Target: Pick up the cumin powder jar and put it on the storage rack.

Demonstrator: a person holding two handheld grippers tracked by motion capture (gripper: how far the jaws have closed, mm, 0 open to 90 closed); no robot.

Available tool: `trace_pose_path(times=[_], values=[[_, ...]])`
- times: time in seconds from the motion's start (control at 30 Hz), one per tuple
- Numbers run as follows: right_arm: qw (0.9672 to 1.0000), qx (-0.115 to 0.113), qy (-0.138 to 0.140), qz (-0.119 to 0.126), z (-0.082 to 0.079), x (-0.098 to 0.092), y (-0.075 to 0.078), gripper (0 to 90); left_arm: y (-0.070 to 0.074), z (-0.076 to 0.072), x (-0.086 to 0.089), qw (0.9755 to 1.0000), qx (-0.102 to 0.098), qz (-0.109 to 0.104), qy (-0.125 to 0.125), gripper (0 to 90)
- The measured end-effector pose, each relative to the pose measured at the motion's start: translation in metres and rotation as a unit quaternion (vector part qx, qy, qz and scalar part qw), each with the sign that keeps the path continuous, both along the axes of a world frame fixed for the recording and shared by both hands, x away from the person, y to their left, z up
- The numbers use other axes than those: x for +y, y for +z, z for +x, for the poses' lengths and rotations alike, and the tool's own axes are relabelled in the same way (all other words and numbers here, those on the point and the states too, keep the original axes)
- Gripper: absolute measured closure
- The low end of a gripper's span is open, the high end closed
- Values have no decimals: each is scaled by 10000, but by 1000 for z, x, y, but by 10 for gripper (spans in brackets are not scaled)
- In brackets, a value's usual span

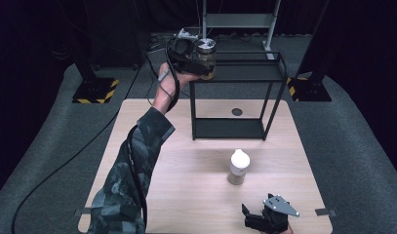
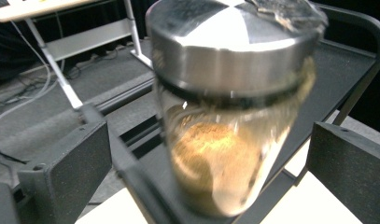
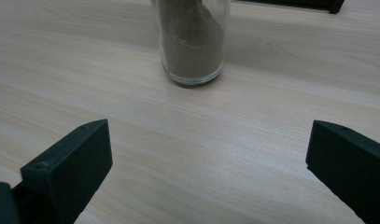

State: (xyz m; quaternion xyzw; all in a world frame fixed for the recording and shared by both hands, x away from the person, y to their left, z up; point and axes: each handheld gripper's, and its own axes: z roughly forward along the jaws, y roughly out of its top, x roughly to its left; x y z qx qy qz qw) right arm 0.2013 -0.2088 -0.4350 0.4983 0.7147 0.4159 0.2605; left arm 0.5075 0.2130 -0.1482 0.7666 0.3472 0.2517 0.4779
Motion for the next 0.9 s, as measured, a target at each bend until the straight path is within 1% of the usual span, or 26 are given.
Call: trace_pose_path(times=[0.03,0.07,0.13,0.17,0.3,0.37,0.43,0.53,0.6,0.63,0.67,0.7,0.77,0.8,0.83,0.87,0.9], values=[[10000,4,3,-4,0,0,0,0,-2,-6,2,10000,-82,32,40,0],[10000,4,7,-11,0,0,0,0,-3,-12,4,9998,-178,123,54,0],[10000,-5,-7,-12,0,0,0,0,-10,-27,8,9989,-374,251,135,0],[10000,-11,-14,-9,0,0,0,0,-15,-33,12,9986,-432,282,131,0],[10000,0,-28,-14,0,0,0,0,-38,-58,28,9980,-508,359,119,0],[10000,32,-20,-22,1,1,0,0,-49,-69,34,9970,-547,531,115,0],[10000,37,-8,-40,1,2,-1,0,-61,-81,39,9958,-613,651,181,0],[10000,81,-12,-57,3,3,-2,0,-78,-94,50,9957,-594,675,209,0],[9999,93,-18,-69,4,4,-3,0,-90,-104,55,9954,-554,748,246,0],[9999,98,-21,-72,4,4,-3,0,-99,-110,57,9949,-523,817,276,0],[9999,102,-17,-79,4,5,-3,0,-104,-113,57,9944,-498,883,297,0],[9999,102,-14,-81,4,5,-3,0,-112,-118,59,9941,-454,931,332,0],[9999,118,-13,-78,5,5,-4,0,-129,-125,63,9941,-306,975,352,0],[9999,123,-4,-84,5,5,-4,0,-138,-130,65,9943,-219,967,382,0],[9999,137,-5,-88,6,5,-4,0,-152,-138,70,9958,-136,824,382,0],[9998,156,-11,-97,6,6,-4,0,-161,-143,74,9968,-65,724,344,0],[9998,161,-11,-101,6,6,-4,0,-171,-149,76,9971,20,684,327,0]])
